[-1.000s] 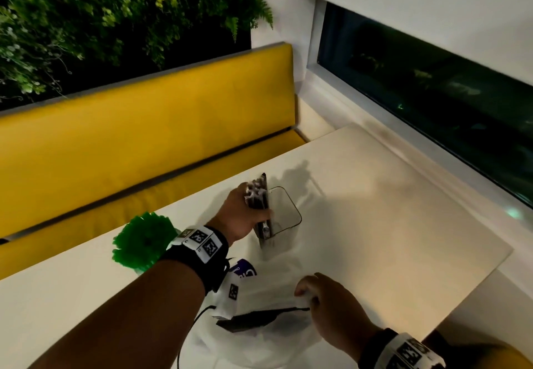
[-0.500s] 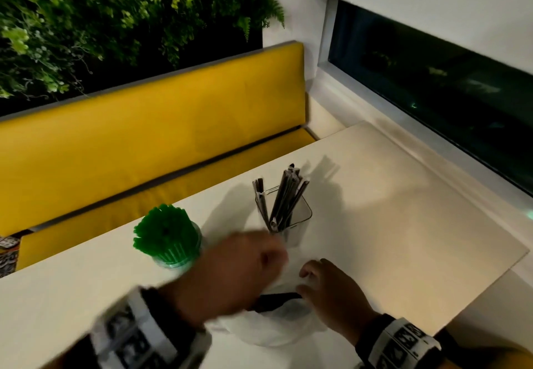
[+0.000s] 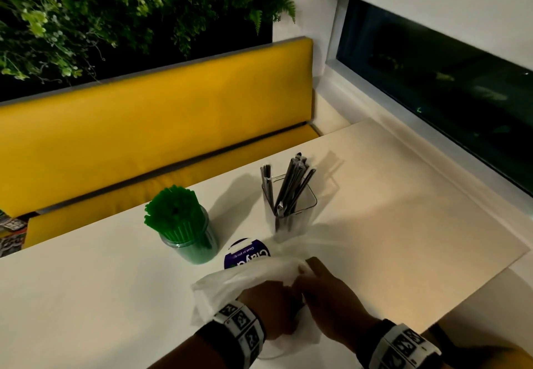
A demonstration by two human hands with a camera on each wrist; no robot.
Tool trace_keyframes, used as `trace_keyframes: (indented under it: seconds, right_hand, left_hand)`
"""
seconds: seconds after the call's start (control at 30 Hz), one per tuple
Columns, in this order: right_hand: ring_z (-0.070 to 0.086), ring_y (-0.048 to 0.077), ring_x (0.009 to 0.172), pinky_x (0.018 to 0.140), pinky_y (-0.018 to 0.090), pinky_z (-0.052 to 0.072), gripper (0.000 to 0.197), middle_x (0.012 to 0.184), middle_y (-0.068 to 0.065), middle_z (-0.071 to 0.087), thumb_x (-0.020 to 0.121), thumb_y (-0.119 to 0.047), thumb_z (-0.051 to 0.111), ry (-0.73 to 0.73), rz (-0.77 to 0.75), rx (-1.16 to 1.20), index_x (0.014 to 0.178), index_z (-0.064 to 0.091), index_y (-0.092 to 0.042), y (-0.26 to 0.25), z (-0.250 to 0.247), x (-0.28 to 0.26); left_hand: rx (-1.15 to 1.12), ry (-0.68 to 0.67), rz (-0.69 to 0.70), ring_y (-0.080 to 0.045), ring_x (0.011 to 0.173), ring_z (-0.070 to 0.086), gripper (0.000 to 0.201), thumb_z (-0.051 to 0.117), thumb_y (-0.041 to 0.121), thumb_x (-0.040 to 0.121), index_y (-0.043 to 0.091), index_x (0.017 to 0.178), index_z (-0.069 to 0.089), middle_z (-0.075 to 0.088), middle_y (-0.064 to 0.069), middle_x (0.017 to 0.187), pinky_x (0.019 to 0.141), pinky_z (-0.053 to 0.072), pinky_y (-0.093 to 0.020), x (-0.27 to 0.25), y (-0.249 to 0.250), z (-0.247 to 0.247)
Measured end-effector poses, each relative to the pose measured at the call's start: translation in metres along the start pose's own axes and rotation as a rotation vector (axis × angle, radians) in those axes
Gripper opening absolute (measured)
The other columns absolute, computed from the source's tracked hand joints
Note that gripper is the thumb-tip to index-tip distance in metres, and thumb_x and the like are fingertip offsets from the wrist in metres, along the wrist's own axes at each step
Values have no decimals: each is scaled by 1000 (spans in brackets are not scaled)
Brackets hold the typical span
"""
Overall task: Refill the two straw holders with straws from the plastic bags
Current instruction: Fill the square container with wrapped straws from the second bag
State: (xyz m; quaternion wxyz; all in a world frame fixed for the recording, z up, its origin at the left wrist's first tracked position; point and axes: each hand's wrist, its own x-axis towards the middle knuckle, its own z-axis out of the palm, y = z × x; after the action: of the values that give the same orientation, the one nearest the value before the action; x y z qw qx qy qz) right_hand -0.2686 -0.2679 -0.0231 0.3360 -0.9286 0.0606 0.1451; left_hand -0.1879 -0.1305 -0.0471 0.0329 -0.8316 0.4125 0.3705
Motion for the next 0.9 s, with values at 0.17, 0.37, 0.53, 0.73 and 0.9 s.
trace_keyframes:
  seconds: [0.17, 0.37, 0.53, 0.73, 0.9]
  right_hand:
    - [58, 14, 108, 92, 24, 51, 24, 129, -8, 48, 98, -21, 47, 39, -59, -12, 106, 66, -34, 7, 8, -5]
    - [57, 11, 112, 97, 19, 48, 34, 139, -17, 35, 94, -43, 51, 14, -74, -32, 128, 52, -46, 7, 4, -2]
    - [56, 12, 115, 99, 24, 50, 49, 145, -16, 29, 91, -42, 57, -21, -63, -53, 136, 40, -48, 4, 1, -2]
    - [54, 18, 116, 100, 24, 48, 57, 142, -7, 29, 91, -19, 60, -58, -27, -99, 136, 40, -49, 7, -14, -2]
    - [56, 14, 114, 102, 23, 46, 43, 134, -8, 44, 96, -23, 54, -5, 0, -62, 133, 48, -43, 12, -21, 5]
  left_hand:
    - [-26, -64, -34, -30, 117, 54, 44, 48, 48, 92, 28, 132, 49, 59, -5, 125, 105, 43, -45, 1, -1, 10]
    - [70, -77, -24, -31, 112, 57, 32, 47, 42, 94, 24, 118, 58, 62, -6, 117, 101, 45, -46, 4, -5, 13]
    - [47, -51, -36, -30, 115, 54, 32, 46, 43, 97, 27, 123, 56, 59, -4, 122, 105, 41, -48, 2, -7, 11]
    - [-202, 178, -68, -28, 113, 59, 34, 51, 26, 97, 14, 128, 54, 62, -9, 124, 97, 48, -39, -3, -8, 7]
    - [-331, 250, -45, -19, 111, 60, 29, 62, 30, 89, 32, 117, 57, 65, 6, 119, 97, 47, -28, -7, -7, -13]
